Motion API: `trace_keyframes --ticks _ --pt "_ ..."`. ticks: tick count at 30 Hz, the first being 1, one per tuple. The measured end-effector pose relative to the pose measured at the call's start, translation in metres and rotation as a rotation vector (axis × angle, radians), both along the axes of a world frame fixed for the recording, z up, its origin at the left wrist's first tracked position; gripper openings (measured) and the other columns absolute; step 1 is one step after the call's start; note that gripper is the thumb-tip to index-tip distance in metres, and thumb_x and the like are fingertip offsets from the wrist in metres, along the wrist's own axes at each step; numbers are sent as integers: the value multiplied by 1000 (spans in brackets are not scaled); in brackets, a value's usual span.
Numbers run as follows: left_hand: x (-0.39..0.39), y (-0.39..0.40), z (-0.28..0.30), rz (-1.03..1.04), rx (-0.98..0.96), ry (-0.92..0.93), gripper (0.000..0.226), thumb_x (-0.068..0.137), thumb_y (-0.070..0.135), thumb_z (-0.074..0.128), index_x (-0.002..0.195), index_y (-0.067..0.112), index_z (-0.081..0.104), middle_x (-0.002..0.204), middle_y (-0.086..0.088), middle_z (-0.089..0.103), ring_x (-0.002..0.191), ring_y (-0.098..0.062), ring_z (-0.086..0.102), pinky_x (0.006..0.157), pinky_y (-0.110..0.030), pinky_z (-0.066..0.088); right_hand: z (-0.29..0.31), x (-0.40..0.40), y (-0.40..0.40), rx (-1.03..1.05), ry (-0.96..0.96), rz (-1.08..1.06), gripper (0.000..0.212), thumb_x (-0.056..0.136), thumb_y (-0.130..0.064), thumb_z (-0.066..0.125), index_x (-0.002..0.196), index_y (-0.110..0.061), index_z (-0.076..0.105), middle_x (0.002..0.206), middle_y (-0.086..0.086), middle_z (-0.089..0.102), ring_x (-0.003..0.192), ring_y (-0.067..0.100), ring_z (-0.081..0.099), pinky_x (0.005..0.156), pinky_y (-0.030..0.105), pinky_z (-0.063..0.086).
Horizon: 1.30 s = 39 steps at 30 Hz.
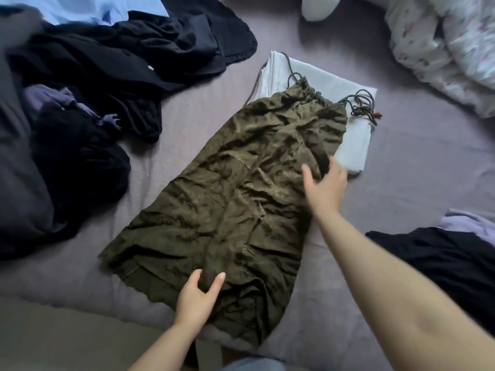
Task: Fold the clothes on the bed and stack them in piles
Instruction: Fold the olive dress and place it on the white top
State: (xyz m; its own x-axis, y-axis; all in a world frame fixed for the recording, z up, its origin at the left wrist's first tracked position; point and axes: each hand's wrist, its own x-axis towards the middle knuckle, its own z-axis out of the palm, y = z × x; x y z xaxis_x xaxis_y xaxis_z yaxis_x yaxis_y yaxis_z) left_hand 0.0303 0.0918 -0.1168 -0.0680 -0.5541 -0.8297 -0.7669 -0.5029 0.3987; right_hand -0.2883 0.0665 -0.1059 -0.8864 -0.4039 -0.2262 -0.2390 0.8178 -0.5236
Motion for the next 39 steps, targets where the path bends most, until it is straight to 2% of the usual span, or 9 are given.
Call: trace_keyframes --ticks 5,9,13,18,22,27,33,37,39 --pt "9 3 4 227 161 153 27 74 26 82 95 17 67 95 2 73 94 -15 66 88 -31 51 -14 103 89 111 -320 -255 80 66 -71 66 120 -15 50 116 7 55 111 27 55 96 44 46" --pt "7 2 3 310 78 106 5 86 11 69 88 13 64 86 -2 68 92 -24 64 77 -27 47 -11 147 119 168 -437 -336 84 63 -56 81 128 -17 44 124 7 55 115 28 54 95 40 46" --pt "3 0 5 301 -55 -31 21 85 12 69 103 4 62 94 -8 66 93 -26 61 80 -28 44 -3 174 129 329 -434 -235 107 63 -55 81 147 -25 21 137 6 39 127 31 42 100 44 40" --pt "16 -5 10 11 -254 -98 38 79 7 71 116 6 58 108 -11 63 104 -31 58 87 -33 43 5 210 155 472 -335 18 120 67 -54 79 152 -31 -2 143 2 24 130 25 34 100 39 40" --pt "36 -8 11 15 -275 -106 39 80 9 74 115 5 58 100 -12 61 97 -33 60 82 -31 44 -2 220 184 397 -373 -192 100 73 -47 77 150 -23 19 138 8 34 122 32 46 95 43 45" --pt "39 2 11 189 -37 -55 46 76 17 80 111 5 52 94 -6 61 88 -21 58 80 -27 43 3 239 183 165 -401 -418 79 71 -55 74 131 -11 46 121 10 49 113 32 52 93 42 45" --pt "38 16 6 313 -23 -92 42 80 3 73 116 3 52 99 -14 64 80 -28 63 88 -43 53 0 265 181 235 153 353 60 55 -30 88 108 -17 64 103 4 60 94 22 59 77 35 53" --pt "47 13 14 174 -157 -114 31 84 1 65 111 10 53 100 -4 57 92 -22 55 86 -28 42 -7 251 178 412 101 352 71 44 -30 91 110 -16 70 109 8 66 102 27 63 77 39 54" --pt "56 7 9 159 -145 -82 30 85 -1 63 110 12 53 98 -7 58 93 -28 61 90 -36 49 -7 245 177 461 67 351 74 39 -29 92 109 -16 70 108 10 66 98 29 65 72 40 55"
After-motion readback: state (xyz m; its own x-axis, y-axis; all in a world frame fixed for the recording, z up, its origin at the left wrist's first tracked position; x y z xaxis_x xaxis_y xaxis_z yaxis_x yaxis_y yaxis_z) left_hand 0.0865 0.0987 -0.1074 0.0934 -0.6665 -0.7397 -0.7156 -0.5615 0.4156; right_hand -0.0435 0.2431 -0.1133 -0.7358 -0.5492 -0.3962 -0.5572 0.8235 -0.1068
